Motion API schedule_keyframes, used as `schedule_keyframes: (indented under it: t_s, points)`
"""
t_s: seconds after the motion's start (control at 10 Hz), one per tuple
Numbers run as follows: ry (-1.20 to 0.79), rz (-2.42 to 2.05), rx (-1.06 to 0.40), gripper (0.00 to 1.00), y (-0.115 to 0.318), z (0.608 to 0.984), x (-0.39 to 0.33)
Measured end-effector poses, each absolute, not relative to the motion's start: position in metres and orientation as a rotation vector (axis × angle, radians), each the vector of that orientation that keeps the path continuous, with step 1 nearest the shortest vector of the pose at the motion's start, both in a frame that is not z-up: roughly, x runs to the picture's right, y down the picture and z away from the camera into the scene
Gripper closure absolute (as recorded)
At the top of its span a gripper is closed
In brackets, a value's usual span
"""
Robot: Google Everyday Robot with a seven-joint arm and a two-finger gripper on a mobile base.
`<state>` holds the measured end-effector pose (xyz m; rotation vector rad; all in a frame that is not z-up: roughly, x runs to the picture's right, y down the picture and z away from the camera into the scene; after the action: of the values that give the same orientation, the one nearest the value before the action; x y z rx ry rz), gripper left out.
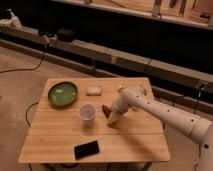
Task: Drag the pepper across the table
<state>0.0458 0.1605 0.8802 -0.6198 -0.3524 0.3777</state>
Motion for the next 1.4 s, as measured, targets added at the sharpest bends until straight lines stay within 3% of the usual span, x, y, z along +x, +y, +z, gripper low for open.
schedule_keyframes:
  t_s: [0.2, 1.4]
  points:
    - [-0.359, 0.364, -0.622, 0.72, 0.158, 0.881, 0.042]
    - [-0.273, 0.306, -0.669, 0.72, 0.178, 0.859, 0.080]
